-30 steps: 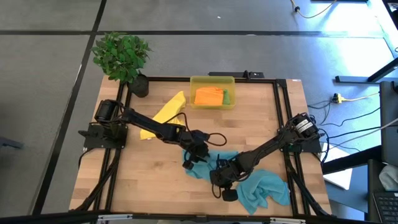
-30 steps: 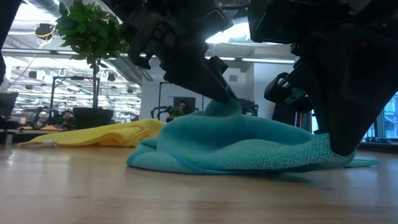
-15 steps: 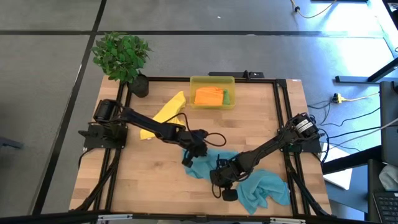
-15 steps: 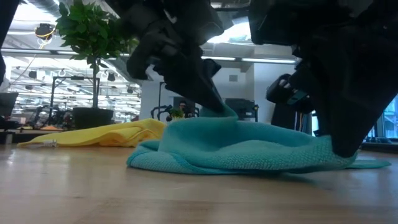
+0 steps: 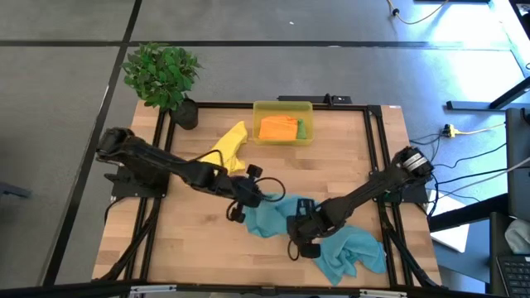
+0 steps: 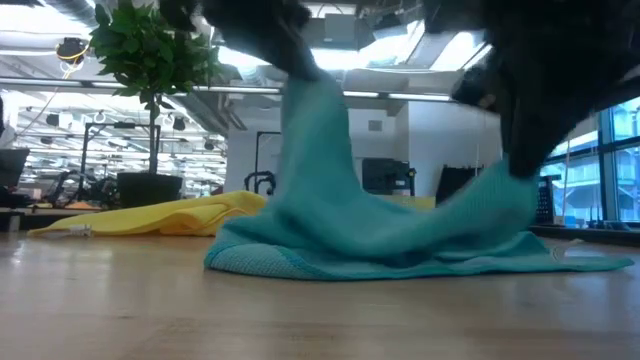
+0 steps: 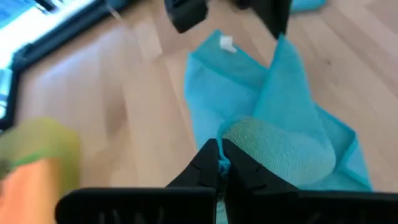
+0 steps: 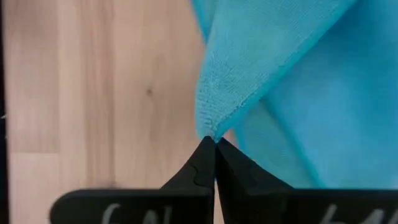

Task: Fold microfiber towels
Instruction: Fold the top blue microfiber cloth

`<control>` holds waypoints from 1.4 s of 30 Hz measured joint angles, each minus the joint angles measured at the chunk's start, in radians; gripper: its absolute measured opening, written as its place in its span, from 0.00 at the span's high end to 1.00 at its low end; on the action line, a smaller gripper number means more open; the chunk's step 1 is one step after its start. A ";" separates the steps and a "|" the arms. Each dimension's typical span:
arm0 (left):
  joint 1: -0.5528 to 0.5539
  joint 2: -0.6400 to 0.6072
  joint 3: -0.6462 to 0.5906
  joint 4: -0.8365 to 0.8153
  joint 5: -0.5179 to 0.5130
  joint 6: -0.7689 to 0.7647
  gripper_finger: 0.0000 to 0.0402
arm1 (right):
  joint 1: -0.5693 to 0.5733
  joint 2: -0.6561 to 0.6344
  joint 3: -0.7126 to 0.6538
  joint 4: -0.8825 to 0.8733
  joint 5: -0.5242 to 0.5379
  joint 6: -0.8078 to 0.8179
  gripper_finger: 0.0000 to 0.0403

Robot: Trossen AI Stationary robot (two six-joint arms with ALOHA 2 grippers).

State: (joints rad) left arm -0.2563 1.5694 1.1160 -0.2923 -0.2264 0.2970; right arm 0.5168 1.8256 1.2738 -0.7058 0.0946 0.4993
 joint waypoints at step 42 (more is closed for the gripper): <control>-0.493 -0.438 0.000 0.106 -0.697 -0.026 1.00 | 0.260 -0.362 0.349 -0.132 0.646 -0.119 0.99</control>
State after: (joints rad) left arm -0.7489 1.1316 1.1160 -0.1866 -0.9236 0.2713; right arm 0.7768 1.4637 1.6223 -0.8382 0.7406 0.3799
